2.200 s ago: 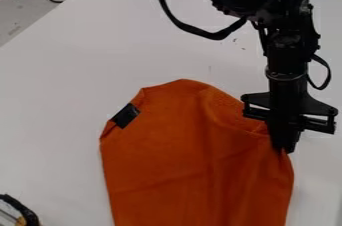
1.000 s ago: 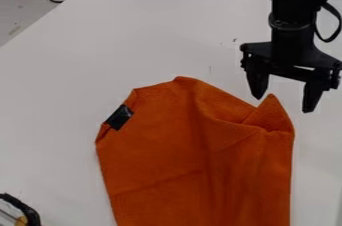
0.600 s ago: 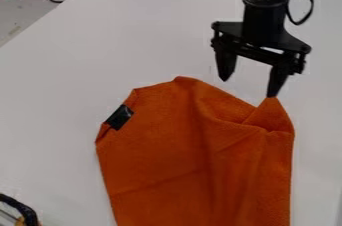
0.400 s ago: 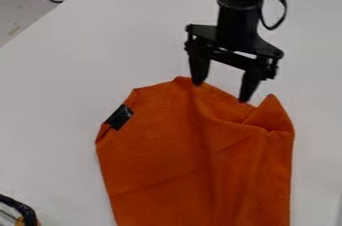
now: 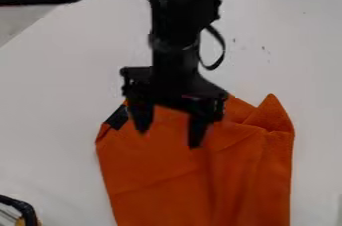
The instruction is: Unfold the cloth from left to right
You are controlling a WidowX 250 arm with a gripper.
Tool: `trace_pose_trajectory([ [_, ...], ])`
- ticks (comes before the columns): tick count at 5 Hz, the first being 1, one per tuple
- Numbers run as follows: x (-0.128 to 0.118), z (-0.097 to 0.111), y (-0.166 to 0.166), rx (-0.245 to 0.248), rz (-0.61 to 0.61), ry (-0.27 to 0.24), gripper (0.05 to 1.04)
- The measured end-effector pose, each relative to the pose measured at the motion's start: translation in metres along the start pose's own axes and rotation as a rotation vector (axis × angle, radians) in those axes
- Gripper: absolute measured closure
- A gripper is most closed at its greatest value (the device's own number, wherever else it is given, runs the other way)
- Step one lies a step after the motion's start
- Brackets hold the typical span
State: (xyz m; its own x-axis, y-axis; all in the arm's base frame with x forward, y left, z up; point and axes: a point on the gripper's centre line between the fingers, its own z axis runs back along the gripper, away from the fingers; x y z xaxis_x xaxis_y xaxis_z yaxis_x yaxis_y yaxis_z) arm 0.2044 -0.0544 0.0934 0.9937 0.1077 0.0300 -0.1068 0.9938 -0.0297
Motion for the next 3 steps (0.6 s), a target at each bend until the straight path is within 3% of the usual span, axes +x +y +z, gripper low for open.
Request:
trace_pose_trajectory([
  [1, -0.022, -0.005, 0.009, 0.002, 0.049, 0.007, 0.085],
  [2, -0.036, -0.007, 0.034, -0.005, 0.104, -0.041, 0.085],
  [3, -0.040, -0.002, 0.058, 0.027, 0.136, -0.027, 0.085],
])
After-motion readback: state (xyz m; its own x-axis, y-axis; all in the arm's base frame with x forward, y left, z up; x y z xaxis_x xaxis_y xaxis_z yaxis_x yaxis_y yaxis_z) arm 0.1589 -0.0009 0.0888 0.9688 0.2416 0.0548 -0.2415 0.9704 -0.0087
